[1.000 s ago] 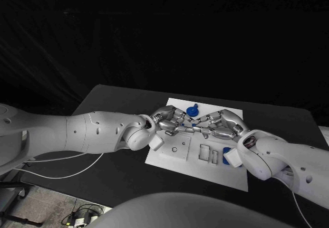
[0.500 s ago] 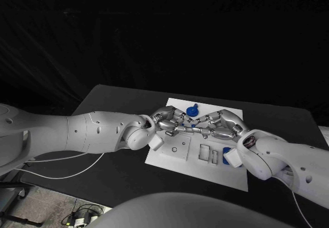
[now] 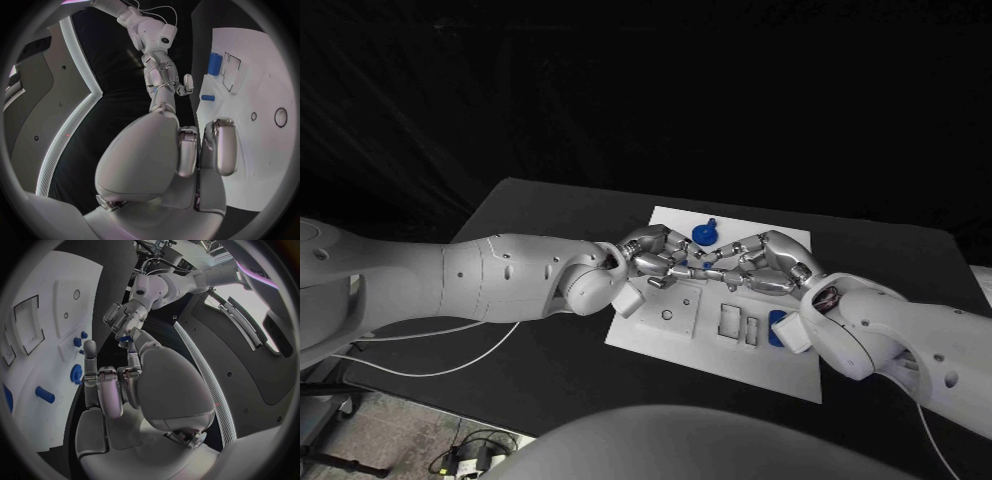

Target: Assemble the parts on the task board

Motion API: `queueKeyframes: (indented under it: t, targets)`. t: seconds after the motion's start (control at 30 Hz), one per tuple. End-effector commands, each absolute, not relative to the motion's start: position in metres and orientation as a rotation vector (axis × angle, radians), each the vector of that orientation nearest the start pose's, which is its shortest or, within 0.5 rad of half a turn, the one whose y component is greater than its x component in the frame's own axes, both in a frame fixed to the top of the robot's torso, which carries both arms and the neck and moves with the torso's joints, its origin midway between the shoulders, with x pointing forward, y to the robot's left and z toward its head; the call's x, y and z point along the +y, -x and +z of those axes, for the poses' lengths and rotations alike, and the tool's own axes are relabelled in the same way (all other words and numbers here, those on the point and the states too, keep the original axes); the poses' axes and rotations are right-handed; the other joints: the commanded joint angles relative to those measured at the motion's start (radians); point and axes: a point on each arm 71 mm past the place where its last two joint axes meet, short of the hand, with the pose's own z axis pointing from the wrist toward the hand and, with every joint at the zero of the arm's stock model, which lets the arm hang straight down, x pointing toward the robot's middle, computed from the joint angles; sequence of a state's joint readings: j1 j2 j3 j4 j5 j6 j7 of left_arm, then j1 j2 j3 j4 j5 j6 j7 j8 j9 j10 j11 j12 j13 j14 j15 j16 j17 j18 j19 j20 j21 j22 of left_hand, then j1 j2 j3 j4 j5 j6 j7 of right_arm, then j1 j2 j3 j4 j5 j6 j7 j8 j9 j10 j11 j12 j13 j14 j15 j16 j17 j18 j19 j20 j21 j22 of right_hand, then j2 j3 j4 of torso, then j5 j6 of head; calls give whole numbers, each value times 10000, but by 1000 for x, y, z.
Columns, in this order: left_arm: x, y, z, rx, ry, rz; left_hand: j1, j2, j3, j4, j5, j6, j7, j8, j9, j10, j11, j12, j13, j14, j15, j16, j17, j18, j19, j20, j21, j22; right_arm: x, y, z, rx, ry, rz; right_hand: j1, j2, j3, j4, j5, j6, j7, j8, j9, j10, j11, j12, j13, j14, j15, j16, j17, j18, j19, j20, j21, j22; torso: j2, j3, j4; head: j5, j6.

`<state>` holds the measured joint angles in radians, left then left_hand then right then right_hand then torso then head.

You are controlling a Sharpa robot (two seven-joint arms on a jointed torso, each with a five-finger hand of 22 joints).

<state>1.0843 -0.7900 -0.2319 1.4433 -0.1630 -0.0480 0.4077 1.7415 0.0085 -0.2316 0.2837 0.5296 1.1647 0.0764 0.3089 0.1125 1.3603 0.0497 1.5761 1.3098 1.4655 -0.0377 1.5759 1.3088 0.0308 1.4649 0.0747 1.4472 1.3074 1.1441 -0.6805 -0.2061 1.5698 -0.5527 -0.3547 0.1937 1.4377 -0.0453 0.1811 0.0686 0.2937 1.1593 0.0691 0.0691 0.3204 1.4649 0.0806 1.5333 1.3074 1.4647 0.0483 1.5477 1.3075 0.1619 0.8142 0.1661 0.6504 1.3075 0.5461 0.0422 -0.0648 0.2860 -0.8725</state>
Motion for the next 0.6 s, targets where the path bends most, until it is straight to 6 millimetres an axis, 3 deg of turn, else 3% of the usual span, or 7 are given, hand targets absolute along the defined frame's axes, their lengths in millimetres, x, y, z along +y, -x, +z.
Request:
queueKeyframes:
  t: [0.03, 0.27, 0.6]
  targets:
    - [184, -429, -299, 19088, 10009, -16714, 93, 274, -63, 19, 149, 22, -64, 66, 69, 2105, -512, -54, 2610, 1053, -97, -51, 2619, 11, 184, -92, 10, 2217, -112, -429, -257, 18875, -5237, 13584, 109, -8, 1, -64, 51, -107, -23, -36, -26, 111, 101, -92, 2276, 45, 103, -82, 2189, 126, -87, 17, -65, 225, 1, 1, 1, -17, -1]
    - [183, -429, -300, 19371, 10023, -16720, 67, 257, -78, 22, 406, -7, -63, 77, 164, 2105, -513, -54, 2610, 1053, -97, -51, 2619, 23, 145, -93, -36, 2200, -114, -429, -257, 18716, -5281, 13646, 158, 5, 16, -84, 53, -165, -27, -43, -54, -96, 126, -192, 2199, -138, 129, -143, 2109, 124, -155, 42, -111, 225, 2, 2, 5, -39, -1]
    - [183, -428, -302, 19690, 10104, -16562, 55, 257, -80, 28, 480, -23, -62, 79, 194, 2105, -511, -54, 2610, 1053, -96, -51, 2619, 28, 129, -93, -56, 2193, -114, -429, -254, 18382, -5215, 13649, 243, 55, -32, -134, 55, 178, 14, 172, 58, -28, 169, -147, 2220, -187, 174, -160, 2089, 134, -262, 100, -188, 235, 3, 1, 9, -39, -1]
